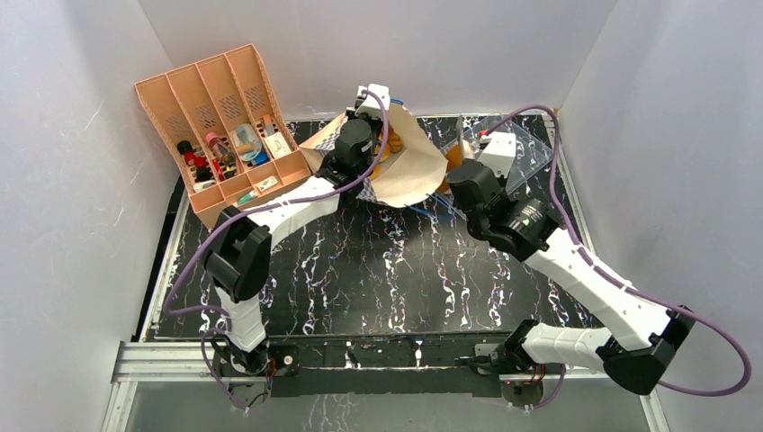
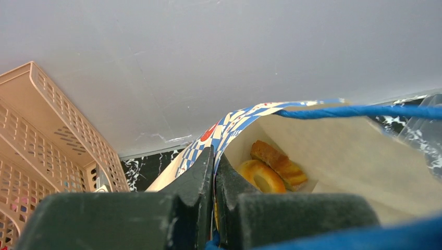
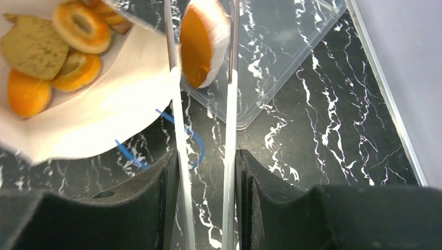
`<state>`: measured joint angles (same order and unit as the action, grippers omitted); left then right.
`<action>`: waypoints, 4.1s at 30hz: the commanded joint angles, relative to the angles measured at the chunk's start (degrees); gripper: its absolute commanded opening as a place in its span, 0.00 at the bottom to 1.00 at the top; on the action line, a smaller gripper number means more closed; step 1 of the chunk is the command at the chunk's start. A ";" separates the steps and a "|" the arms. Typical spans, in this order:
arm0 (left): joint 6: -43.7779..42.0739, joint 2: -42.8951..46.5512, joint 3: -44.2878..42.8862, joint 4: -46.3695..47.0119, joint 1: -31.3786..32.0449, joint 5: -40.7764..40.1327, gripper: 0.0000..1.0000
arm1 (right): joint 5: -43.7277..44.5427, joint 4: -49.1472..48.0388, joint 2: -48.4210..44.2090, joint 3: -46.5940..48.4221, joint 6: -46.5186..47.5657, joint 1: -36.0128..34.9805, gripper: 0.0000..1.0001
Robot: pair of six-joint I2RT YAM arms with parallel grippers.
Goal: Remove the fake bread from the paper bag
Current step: Place the fake bread in the container, then take out the fake bread from the paper bag.
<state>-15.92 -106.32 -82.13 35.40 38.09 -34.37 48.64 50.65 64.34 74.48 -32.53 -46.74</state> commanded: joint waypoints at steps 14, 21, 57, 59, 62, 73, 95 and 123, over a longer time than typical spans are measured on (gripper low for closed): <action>2.31 5.98 4.88 1.72 0.16 3.81 0.00 | -15.18 -18.73 5.99 -7.50 8.01 20.84 0.00; 2.86 8.86 9.31 3.75 0.17 4.85 0.00 | -19.27 -20.30 4.82 -10.05 6.94 22.57 0.00; 5.16 8.28 7.92 -1.74 2.91 7.87 0.00 | -0.27 5.56 -5.98 -4.30 -15.58 -24.35 0.00; 5.19 8.61 8.23 -1.79 3.11 8.32 0.00 | -0.50 4.86 -4.33 -4.37 -15.17 -24.91 0.00; 5.18 10.08 9.66 -1.47 3.52 9.73 0.00 | -1.00 2.02 -2.43 -5.56 -13.99 -25.07 0.00; 6.95 16.97 15.47 -1.69 5.17 11.17 0.00 | -3.00 -10.24 6.02 -8.74 -7.50 -20.59 0.00; 8.25 18.85 17.09 -3.91 8.97 9.54 0.00 | -9.10 -41.35 18.76 -20.25 7.38 -9.19 0.03; 9.20 17.77 18.41 -3.26 11.60 8.87 0.00 | -3.59 -49.99 28.92 -19.20 14.99 -4.73 0.47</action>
<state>-8.82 -89.86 -63.86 31.22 47.42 -28.51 44.69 6.31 91.22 53.43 -20.34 -54.50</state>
